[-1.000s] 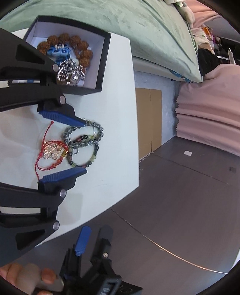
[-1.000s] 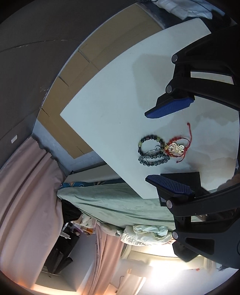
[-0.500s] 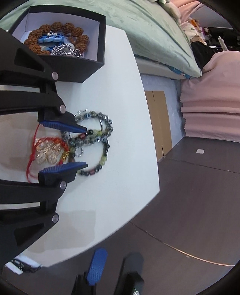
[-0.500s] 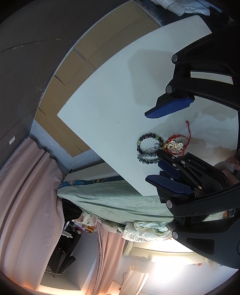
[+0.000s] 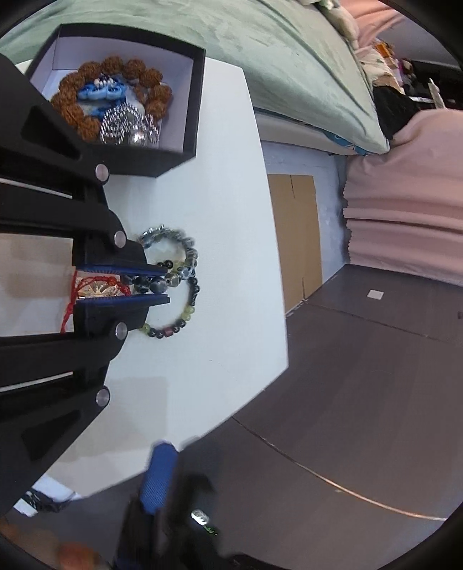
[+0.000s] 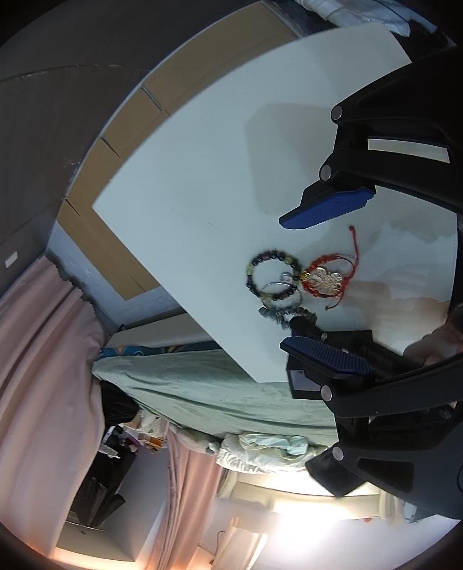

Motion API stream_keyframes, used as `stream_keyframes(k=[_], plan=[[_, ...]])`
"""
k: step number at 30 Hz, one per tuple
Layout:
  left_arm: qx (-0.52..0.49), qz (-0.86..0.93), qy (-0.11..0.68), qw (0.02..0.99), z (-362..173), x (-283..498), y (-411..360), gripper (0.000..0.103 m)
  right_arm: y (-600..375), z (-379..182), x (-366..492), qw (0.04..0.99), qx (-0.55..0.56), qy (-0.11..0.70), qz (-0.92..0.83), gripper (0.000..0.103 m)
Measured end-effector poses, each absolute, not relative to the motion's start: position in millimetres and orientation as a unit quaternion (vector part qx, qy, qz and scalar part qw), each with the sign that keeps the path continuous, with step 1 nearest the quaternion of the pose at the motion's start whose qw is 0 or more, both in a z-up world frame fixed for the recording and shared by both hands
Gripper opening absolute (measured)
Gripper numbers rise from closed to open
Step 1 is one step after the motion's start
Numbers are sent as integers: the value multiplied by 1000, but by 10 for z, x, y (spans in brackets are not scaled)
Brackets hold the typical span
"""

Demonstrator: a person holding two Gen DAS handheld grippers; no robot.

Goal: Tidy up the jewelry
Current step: 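Lower the left gripper and grasp the grey bead bracelet, then carry the grey bracelet into the box with the left gripper while the right drops the red-string cord in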

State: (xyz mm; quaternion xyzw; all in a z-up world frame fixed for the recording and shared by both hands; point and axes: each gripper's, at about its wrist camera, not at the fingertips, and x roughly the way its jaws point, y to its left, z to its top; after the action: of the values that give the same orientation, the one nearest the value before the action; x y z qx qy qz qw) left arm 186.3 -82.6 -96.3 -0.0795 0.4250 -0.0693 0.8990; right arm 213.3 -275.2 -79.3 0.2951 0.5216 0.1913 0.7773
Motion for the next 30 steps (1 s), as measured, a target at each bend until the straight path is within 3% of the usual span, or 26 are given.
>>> stream_keyframes(k=[9,20,26,28,30], plan=[[-115,-73,394,909,-645,1643,-547,8,-2502,-984,2050,753,280,558,208,42],[-134,-66,364,919,-391,1305,-270,8,-2189,-1268,1985,768,197,585,171,34],[-144,-65,351,923,-281,1160,-158,8,-1820,-1332,1865,812,66,565,131,32],[-147,-64,346,924,-249,1112,-124,8,-1713,-1337,1797,827,19,550,115,27],[-150,-62,342,926,-215,1044,-65,8,-1691,-1370,1750,835,-6,541,100,8]])
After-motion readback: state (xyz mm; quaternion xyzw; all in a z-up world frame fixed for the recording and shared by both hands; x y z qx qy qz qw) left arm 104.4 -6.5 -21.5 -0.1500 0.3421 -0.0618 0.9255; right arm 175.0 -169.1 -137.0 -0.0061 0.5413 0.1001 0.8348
